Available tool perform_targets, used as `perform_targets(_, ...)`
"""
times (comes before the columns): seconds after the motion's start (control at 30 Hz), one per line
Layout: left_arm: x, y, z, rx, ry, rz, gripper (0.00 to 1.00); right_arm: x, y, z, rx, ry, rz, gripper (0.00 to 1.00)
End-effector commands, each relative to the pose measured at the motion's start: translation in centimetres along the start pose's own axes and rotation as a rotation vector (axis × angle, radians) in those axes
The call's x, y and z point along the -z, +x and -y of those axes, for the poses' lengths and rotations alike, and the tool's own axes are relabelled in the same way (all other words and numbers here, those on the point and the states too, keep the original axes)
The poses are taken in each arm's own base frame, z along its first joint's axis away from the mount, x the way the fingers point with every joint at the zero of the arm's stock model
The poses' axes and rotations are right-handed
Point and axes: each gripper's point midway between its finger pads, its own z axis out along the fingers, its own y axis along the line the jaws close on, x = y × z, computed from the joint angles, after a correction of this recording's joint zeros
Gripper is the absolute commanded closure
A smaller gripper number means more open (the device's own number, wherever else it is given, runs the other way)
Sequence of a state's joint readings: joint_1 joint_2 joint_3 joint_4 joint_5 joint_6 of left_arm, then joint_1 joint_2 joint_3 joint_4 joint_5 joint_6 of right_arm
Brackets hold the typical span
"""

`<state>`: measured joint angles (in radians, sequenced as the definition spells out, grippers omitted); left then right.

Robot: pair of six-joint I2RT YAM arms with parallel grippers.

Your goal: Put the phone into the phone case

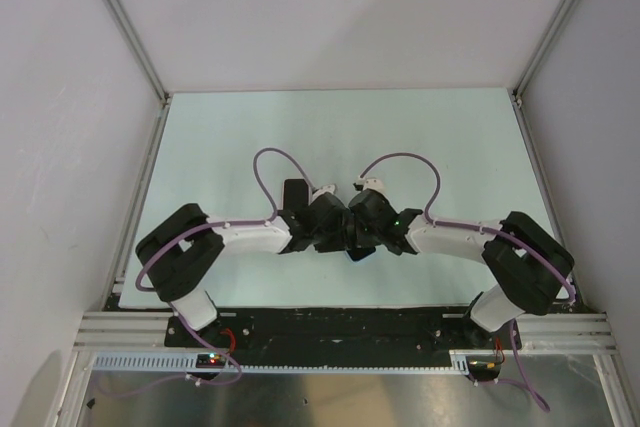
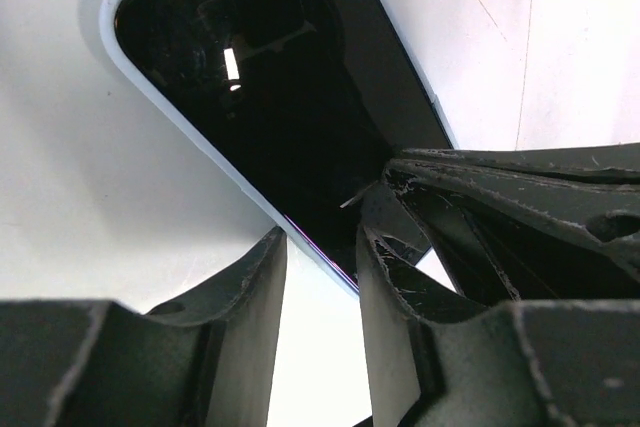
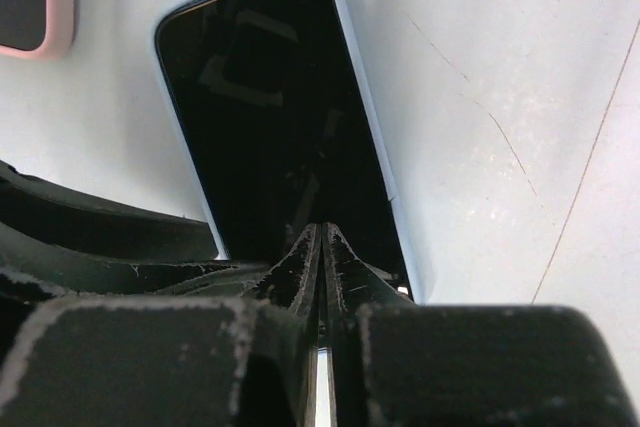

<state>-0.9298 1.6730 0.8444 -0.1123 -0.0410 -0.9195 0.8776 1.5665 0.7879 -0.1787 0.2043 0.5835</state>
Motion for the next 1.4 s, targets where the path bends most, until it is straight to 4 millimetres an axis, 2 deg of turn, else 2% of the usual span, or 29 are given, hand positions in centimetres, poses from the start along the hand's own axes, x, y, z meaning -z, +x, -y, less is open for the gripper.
perform_targets(0.0, -0.6, 4.2, -4.9, -0.006, -0.127, -0.1, 0.6, -0.7, 7.6, 3.9, 0.066, 0.123, -0.241, 0.94)
perform_targets(0.13, -0.3, 4.2, -4.8, -0.019, -0.111, -0.095, 0.6, -0.6, 6.6, 3.6, 0.036, 0.085, -0.224, 0.91)
perform_targets(0.3, 0.8, 3.7, -2.5, -0.035, -0.041, -0.084, 0.58, -0.1, 5.3, 3.0, 0.007, 0.037, -0.202, 0.86)
perform_targets(0.47, 0.9, 4.8, -1.3, -0.041, -0.026, -0.099, 0.57, 0.3, 4.3, 2.8, -0.023, 0.009, -0.182, 0.86)
perform_targets(0.6, 0.4, 6.5, -1.7, -0.034, -0.058, -0.128, 0.59, 0.6, 3.6, 2.7, -0.044, -0.007, -0.163, 0.85)
perform_targets(0.7, 0.2, 6.9, -2.2, -0.023, -0.085, -0.128, 0.61, 0.7, 3.1, 2.8, -0.058, -0.017, -0.152, 0.85)
perform_targets(0.93, 0.3, 6.5, -4.8, 0.016, -0.213, -0.077, 0.65, 0.9, 2.8, 3.2, -0.075, -0.043, -0.141, 0.85)
perform_targets(1.17, 0.2, 5.5, -4.2, 0.062, -0.217, -0.052, 0.62, 1.1, 2.9, 3.6, -0.086, -0.069, -0.145, 0.86)
perform_targets(1.37, 1.1, 4.6, -3.3, 0.066, -0.178, -0.031, 0.59, 1.2, 3.1, 3.7, -0.091, -0.093, -0.144, 0.87)
